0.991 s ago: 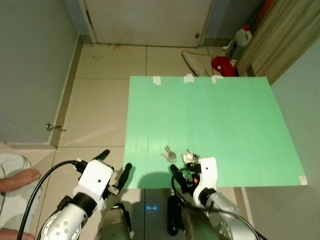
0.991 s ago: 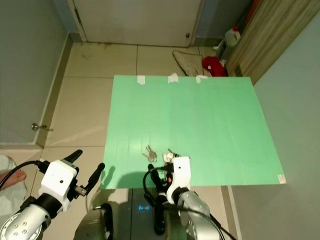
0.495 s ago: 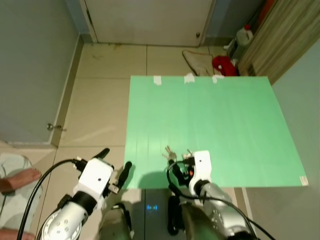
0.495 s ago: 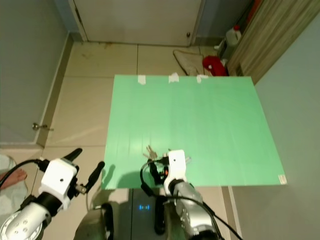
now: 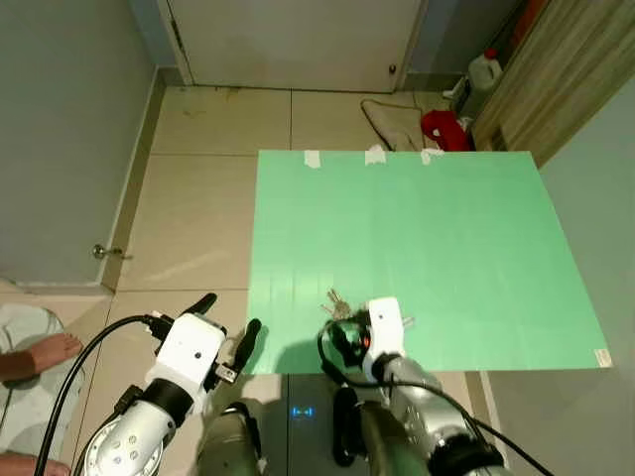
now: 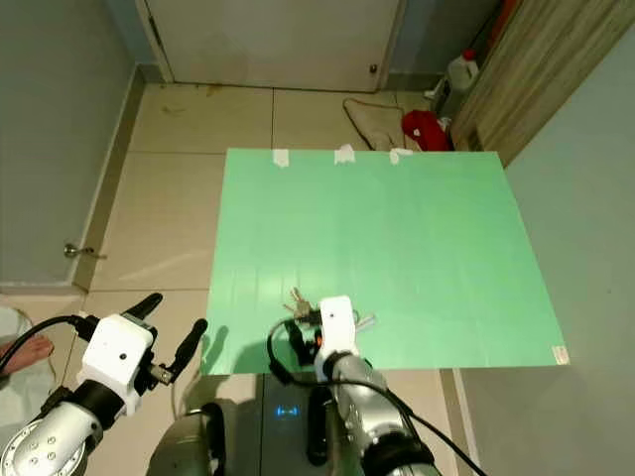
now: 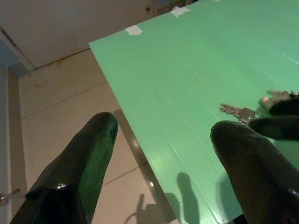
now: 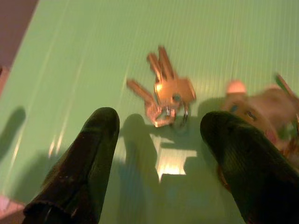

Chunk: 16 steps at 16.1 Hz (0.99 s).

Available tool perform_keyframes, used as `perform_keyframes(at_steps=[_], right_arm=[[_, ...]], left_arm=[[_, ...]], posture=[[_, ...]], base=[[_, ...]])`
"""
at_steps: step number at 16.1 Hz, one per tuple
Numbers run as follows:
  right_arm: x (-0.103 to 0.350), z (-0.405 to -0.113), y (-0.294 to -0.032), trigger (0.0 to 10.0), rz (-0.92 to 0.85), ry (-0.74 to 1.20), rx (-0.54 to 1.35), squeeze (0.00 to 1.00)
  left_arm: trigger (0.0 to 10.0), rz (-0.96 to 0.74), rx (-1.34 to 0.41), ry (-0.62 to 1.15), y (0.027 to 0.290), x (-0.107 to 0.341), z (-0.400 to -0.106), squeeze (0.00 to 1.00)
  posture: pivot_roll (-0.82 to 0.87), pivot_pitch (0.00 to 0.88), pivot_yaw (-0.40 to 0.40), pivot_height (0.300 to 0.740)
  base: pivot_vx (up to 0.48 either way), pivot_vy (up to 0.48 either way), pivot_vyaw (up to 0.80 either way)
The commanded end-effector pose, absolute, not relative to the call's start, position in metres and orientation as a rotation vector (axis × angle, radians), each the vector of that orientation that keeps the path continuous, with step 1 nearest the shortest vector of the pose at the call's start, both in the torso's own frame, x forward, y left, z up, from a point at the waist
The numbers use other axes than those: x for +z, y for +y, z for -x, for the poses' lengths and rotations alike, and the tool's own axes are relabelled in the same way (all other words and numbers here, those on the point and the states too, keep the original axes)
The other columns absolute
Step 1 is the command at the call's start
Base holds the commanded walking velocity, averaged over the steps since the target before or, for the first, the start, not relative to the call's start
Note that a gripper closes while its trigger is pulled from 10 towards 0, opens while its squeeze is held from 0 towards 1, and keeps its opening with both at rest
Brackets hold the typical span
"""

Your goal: Hang keys on a hook

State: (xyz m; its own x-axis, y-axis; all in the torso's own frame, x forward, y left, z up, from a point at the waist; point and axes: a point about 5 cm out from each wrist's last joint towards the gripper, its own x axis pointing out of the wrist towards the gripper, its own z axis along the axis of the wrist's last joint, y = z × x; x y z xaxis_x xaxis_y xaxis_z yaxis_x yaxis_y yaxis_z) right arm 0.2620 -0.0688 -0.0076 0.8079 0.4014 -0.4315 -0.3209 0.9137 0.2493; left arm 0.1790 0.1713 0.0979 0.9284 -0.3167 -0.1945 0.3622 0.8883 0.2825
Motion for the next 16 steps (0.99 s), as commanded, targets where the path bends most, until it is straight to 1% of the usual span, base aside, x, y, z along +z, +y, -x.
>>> perform_keyframes(at_steps=[1,6,10,16], right_arm=[[-0.0134,-0.2516,-0.0496,10.0,-0.278,0.531,0.374,0.0],[-0.0091,-0.2601,-0.0486,10.0,-0.292,0.512,0.364,0.0],[-0.0107,-0.26,-0.0488,10.0,-0.224,0.5,0.385,0.0],[-0.0129,-0.2608,-0.049,10.0,-0.236,0.512,0.366,0.0]], left_arm=[[10.0,-0.323,-0.345,0.166,0.1727,0.0954,-0.1754,0.0],[10.0,-0.32,-0.347,0.161,0.1703,0.0949,-0.1777,0.0],[10.0,-0.323,-0.343,0.159,0.1706,0.0951,-0.1787,0.0],[10.0,-0.327,-0.341,0.158,0.1715,0.0955,-0.1794,0.0]], posture=[[0.2,0.323,-0.045,0.74],[0.2,0.321,-0.047,0.74],[0.2,0.322,-0.047,0.74],[0.2,0.322,-0.044,0.74]], base=[[0.0,0.0,0.0],[0.0,0.0,0.0],[0.0,0.0,0.0],[0.0,0.0,0.0]])
